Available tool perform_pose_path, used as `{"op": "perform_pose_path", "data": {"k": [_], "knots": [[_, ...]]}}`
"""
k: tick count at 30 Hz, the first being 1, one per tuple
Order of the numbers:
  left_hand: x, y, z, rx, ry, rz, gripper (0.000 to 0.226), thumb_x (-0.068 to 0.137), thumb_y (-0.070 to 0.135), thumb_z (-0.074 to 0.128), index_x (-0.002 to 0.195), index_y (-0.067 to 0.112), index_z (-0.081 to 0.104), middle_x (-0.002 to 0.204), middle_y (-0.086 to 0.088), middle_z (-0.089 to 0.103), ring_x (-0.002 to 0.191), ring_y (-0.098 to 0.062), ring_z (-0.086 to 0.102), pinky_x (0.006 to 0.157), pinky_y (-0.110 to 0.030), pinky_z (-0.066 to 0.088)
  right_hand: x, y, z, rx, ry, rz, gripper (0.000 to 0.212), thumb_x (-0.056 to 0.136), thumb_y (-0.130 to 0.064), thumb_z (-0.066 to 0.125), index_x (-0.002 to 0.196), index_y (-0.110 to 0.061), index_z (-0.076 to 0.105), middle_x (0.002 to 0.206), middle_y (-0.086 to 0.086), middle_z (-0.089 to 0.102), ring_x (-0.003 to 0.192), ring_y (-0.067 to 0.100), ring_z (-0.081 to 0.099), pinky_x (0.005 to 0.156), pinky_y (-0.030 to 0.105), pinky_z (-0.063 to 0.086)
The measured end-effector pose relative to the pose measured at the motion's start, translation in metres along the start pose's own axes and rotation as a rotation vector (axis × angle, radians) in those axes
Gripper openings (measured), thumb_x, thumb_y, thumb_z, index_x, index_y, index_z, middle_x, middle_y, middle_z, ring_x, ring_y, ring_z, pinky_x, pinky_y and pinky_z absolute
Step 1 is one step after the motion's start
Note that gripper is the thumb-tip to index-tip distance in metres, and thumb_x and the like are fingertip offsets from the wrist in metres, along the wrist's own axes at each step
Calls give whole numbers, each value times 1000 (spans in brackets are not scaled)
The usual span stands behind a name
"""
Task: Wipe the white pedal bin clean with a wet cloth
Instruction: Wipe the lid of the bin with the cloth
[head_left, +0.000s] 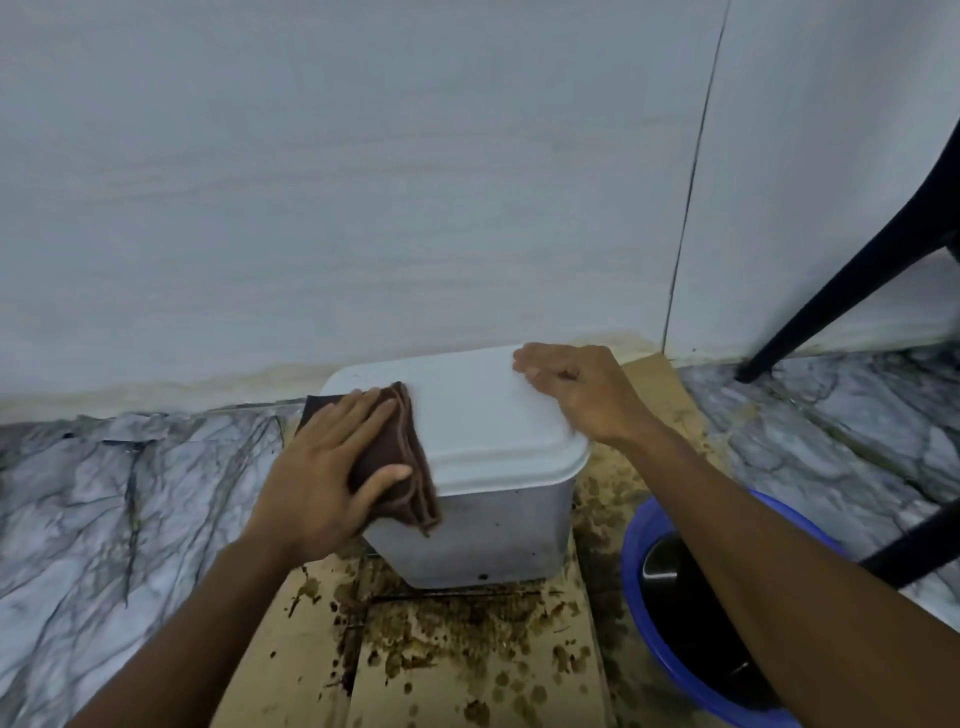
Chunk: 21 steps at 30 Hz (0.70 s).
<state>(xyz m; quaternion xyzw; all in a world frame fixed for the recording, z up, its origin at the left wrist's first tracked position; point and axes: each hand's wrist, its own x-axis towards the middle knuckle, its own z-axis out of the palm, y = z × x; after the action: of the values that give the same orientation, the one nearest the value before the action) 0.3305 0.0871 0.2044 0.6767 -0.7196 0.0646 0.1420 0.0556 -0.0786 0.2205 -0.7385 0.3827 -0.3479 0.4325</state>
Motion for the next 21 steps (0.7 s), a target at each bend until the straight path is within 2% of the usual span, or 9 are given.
{"op": "perform_pose_path", "data": {"k": [2, 4, 6, 9, 13, 17, 21], "knots": [[1, 5, -2, 24, -49, -72, 83, 98, 76, 22, 163, 24, 26, 170, 3, 18, 159, -16, 12, 130, -39, 9, 1, -6, 3, -146, 7, 0, 27, 91, -13, 71, 117, -17, 75, 133, -1, 65, 127, 9, 55, 117, 28, 35], [10, 28, 2, 44, -59, -99, 87, 97, 78, 12, 164, 23, 19, 170, 3, 8, 159, -16, 3, 130, -37, 0, 3, -14, 10, -325, -23, 12, 33, 93, -16, 64, 125, -22, 68, 136, -1, 59, 130, 14, 49, 110, 23, 32], [26, 56, 9, 32, -58, -76, 88, 97, 78, 5, 165, 24, 14, 172, 3, 6, 159, -15, -2, 129, -35, -8, 6, -23, 22, -506, -76, -16, 38, 95, -19, 55, 133, -20, 60, 137, 1, 54, 132, 22, 42, 109, 30, 33], [43, 74, 14, -31, -97, -71, 86, 95, 77, -2, 165, 26, 9, 172, 6, 4, 158, -11, -7, 123, -29, -17, 5, -33, 44, -730, -75, -107, 43, 103, -25, 40, 144, -18, 50, 150, 2, 47, 141, 25, 31, 119, 41, 23], [58, 51, 11, -96, -173, -126, 77, 98, 70, 2, 164, 30, 7, 173, 6, 2, 158, -11, -7, 123, -27, -15, 3, -27, 52, -861, -115, -75, 52, 107, -30, 25, 157, -16, 29, 166, 1, 24, 155, 17, 10, 126, 38, 5], [81, 18, -2, -112, -276, -279, 72, 106, 62, 18, 165, 24, 5, 174, 0, -1, 159, -18, -7, 128, -37, -6, 0, -26, 53, -898, -135, -74, 53, 108, -31, 20, 159, -18, 23, 168, 0, 17, 155, 14, 10, 127, 36, 2], [52, 15, 0, -43, -242, -424, 78, 104, 63, 8, 165, 15, -3, 173, -7, -6, 159, -23, -10, 128, -39, -9, -5, -26, 51, -867, -121, -72, 52, 108, -29, 23, 159, -20, 22, 168, -2, 16, 155, 11, 8, 126, 32, -2]]}}
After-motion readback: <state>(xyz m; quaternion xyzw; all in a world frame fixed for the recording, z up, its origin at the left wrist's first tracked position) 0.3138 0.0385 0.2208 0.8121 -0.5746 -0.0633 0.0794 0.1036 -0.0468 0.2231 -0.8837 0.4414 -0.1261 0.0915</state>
